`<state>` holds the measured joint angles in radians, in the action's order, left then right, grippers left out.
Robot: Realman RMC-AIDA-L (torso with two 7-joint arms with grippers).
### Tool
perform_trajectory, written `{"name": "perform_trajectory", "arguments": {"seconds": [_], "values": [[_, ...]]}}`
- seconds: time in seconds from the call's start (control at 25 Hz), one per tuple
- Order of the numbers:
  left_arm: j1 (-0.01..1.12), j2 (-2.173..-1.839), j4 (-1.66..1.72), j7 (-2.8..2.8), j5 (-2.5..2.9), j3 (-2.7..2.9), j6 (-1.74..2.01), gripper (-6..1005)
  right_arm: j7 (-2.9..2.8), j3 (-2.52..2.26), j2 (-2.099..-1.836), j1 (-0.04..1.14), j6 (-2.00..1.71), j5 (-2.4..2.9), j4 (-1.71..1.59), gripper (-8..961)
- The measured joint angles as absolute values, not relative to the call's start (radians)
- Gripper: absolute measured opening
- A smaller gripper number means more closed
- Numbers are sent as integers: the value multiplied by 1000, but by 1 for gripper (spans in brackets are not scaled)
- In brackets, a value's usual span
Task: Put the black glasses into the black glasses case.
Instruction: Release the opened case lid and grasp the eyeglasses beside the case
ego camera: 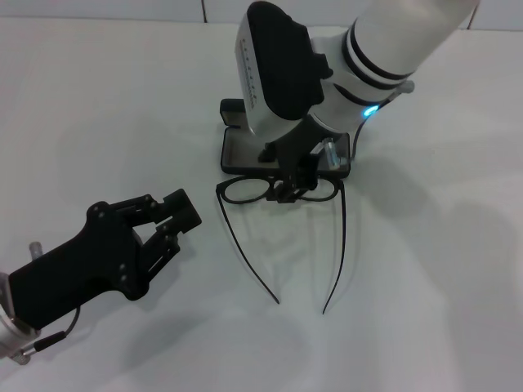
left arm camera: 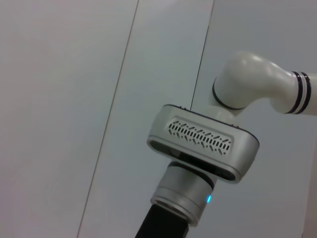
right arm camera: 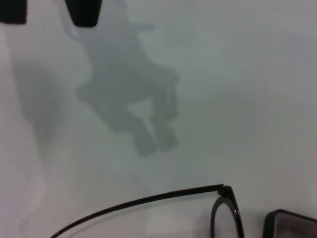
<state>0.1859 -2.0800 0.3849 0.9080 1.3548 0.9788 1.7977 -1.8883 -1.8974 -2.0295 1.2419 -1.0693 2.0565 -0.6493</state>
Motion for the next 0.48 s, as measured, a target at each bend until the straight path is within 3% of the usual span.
{"name": "perform_trajectory", "arguments": {"seconds": [0.48], "values": [[192,-2083,363,890,1354,979,1796,186,-1882,-1964,-2029,1230,-1034,2007,-622,546]]}}
